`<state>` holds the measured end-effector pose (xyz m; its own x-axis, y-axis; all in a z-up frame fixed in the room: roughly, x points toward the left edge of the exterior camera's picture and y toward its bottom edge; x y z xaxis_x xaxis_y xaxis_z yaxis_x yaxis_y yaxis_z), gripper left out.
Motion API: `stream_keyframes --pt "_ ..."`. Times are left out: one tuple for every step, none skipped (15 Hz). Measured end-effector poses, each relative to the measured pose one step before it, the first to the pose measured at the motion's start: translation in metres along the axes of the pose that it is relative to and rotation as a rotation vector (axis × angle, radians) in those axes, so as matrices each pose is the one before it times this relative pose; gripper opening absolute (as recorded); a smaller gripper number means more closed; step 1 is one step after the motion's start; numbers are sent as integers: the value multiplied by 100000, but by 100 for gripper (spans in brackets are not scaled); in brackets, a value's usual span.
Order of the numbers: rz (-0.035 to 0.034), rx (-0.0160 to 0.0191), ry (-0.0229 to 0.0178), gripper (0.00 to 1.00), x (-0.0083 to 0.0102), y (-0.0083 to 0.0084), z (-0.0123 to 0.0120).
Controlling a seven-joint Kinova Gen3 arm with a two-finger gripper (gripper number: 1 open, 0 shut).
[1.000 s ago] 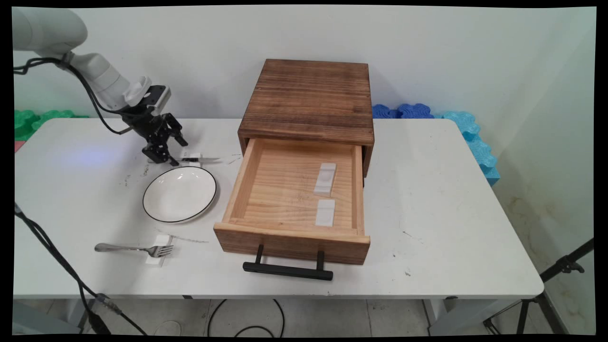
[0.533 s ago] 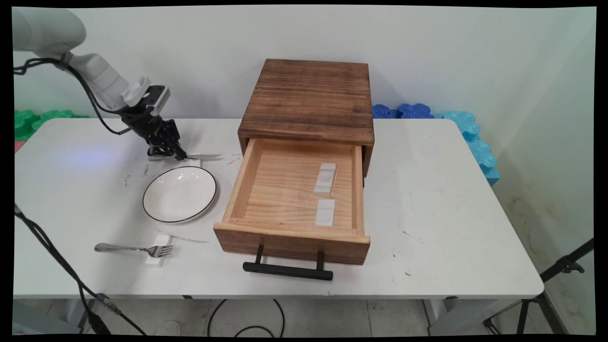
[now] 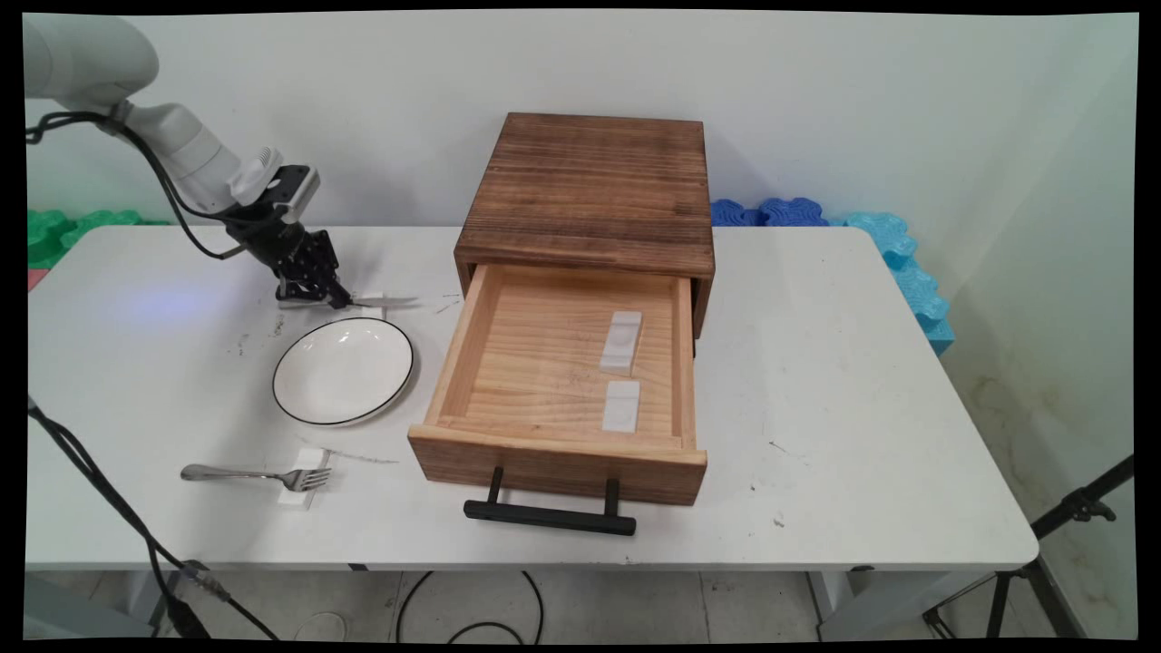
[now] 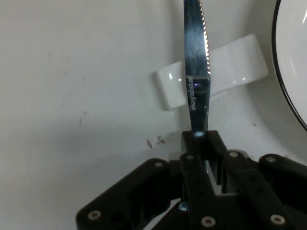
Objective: Place the picked object into the drawer
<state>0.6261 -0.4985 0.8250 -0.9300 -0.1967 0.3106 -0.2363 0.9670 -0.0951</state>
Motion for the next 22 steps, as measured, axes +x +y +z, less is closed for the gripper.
stream_keyframes --pt "-45 5 -11 0 -22 30 -68" --pt "-137 34 23 0 -38 49 -94" --pt "-214 122 90 0 -16 40 -149" --pt "-231 157 134 0 -8 35 -177" --pt "-119 146 82 0 3 12 -146" --pt "-164 232 98 0 5 13 -237" --pt "-101 177 52 0 -4 7 -179" --pt "-138 348 70 0 -19 20 -313" --pt "-100 358 68 0 -15 28 -395" --pt "-105 369 74 0 -39 69 -447" --pt "-40 307 54 0 -34 88 -439" --pt "-41 276 85 0 -49 148 -554" --pt "-7 237 83 0 -33 128 -499" --pt "27 250 83 0 -31 165 -646" --pt "122 236 37 0 -45 131 -609" --pt "259 192 -13 0 -36 99 -598" --pt "325 204 89 0 -3 96 -569" --pt "318 57 101 0 61 31 -367" --pt "382 159 220 0 48 128 -616" --pt "407 175 280 0 49 211 -791" --pt "525 213 313 0 134 168 -810" --pt "443 215 306 0 138 139 -727"
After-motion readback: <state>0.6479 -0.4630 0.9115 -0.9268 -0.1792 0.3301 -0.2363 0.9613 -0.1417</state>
